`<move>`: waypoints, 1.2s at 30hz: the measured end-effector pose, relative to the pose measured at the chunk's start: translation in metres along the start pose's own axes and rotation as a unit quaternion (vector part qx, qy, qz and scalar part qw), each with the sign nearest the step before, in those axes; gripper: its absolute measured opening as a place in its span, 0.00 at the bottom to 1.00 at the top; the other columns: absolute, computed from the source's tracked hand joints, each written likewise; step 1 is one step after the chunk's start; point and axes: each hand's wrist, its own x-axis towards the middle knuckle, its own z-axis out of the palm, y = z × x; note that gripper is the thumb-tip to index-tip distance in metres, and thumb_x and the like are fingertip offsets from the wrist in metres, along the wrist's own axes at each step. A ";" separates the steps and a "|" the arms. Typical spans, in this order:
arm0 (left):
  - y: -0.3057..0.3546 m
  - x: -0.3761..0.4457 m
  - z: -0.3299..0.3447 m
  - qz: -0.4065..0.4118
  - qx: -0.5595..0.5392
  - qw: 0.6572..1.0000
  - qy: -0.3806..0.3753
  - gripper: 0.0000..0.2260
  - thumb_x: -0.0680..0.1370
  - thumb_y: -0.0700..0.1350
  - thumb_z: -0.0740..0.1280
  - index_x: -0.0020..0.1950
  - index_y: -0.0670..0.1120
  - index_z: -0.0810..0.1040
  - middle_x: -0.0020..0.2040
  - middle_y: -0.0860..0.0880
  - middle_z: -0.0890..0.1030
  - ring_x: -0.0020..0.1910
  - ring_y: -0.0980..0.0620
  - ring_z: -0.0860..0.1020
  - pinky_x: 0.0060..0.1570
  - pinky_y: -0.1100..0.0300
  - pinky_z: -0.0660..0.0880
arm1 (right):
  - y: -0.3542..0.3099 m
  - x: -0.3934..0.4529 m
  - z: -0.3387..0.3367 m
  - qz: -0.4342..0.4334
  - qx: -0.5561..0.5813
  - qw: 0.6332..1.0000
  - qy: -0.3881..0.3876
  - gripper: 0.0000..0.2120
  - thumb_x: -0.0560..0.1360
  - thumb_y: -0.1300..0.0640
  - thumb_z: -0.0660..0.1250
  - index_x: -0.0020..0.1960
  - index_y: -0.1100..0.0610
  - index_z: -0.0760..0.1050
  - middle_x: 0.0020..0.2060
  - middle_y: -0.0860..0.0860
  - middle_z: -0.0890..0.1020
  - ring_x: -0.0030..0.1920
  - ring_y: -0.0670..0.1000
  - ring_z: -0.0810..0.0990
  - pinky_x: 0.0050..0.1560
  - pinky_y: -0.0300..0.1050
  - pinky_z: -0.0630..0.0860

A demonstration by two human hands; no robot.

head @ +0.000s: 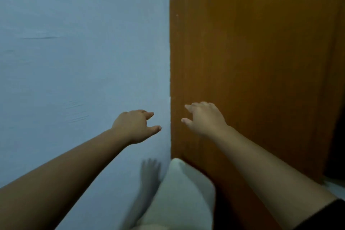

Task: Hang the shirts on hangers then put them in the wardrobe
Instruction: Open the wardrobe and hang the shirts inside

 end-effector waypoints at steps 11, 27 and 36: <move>-0.172 -0.135 0.029 -0.218 0.047 0.973 -0.056 0.30 0.77 0.65 0.58 0.76 0.54 0.61 0.75 0.52 0.65 0.71 0.51 0.67 0.70 0.54 0.61 | -0.239 0.014 0.091 -0.252 0.121 0.958 -0.058 0.26 0.78 0.41 0.56 0.72 0.51 0.63 0.67 0.51 0.72 0.67 0.54 0.67 0.69 0.51 0.60; -0.257 -0.386 0.039 -0.554 0.058 0.826 -0.085 0.28 0.77 0.62 0.62 0.74 0.53 0.67 0.73 0.51 0.69 0.70 0.50 0.69 0.66 0.58 0.66 | -0.476 -0.085 0.132 -0.580 0.196 0.784 -0.102 0.26 0.78 0.42 0.57 0.72 0.52 0.64 0.67 0.52 0.72 0.66 0.55 0.68 0.67 0.50 0.62; -0.298 -0.503 0.036 -0.640 0.019 0.764 -0.082 0.28 0.78 0.62 0.61 0.75 0.53 0.64 0.74 0.50 0.68 0.69 0.50 0.69 0.66 0.54 0.68 | -0.591 -0.165 0.130 -0.647 0.230 0.716 -0.125 0.20 0.76 0.44 0.59 0.65 0.51 0.72 0.61 0.51 0.76 0.61 0.55 0.72 0.61 0.47 0.65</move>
